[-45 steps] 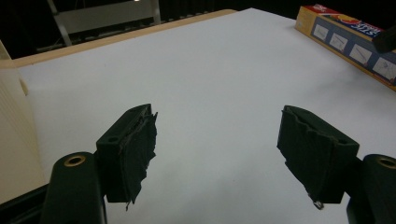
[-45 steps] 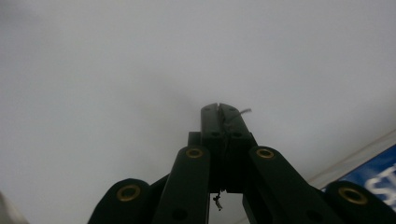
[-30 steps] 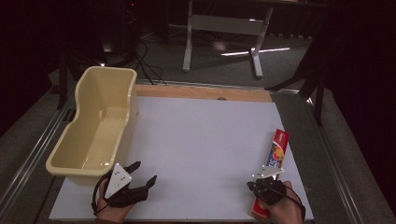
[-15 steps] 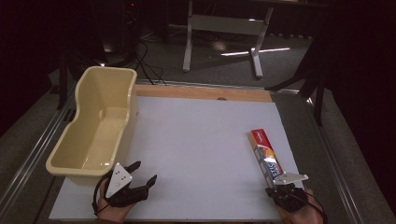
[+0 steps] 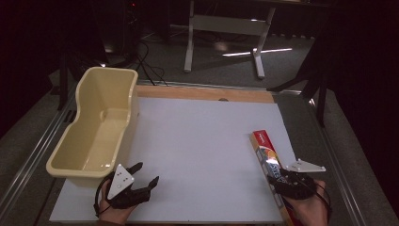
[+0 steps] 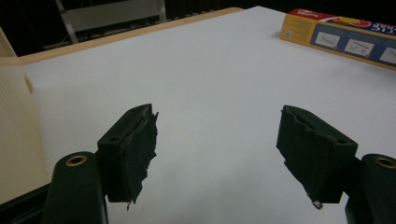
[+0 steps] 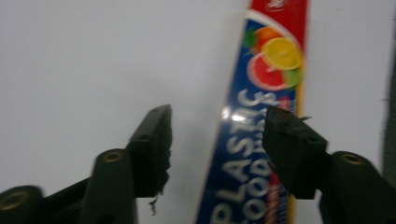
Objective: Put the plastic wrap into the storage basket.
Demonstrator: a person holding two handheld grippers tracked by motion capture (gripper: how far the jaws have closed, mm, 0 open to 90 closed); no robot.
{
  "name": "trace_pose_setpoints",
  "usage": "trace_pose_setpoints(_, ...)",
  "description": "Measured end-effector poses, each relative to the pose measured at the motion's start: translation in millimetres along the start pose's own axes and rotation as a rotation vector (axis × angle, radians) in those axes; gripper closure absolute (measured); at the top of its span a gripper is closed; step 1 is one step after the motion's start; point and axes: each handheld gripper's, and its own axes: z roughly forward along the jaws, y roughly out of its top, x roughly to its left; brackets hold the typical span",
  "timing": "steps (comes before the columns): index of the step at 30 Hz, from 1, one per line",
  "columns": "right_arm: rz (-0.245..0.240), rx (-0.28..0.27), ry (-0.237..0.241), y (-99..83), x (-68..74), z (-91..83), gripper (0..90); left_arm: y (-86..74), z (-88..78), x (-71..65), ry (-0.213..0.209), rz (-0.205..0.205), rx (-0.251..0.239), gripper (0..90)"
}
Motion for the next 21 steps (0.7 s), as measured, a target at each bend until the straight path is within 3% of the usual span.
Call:
trace_pose_setpoints(3, 0.015, 0.019, -0.039, 7.4, -5.6, 5.9, 33.2, 0.0, 0.1, 0.1, 0.004, -0.002, -0.001, 27.6)
trace_pose_setpoints(8, 0.039, 0.093, -0.058, 14.7, -14.0, 20.4, 25.4, 0.1, 0.0, 0.0, 0.004, -0.003, -0.002, 27.6)
trace_pose_setpoints(21, 0.054, 0.259, -0.059, 22.4, -21.2, 45.9, 21.5, 0.2, 0.6, -0.1, 0.001, 0.001, 0.003, 27.4)
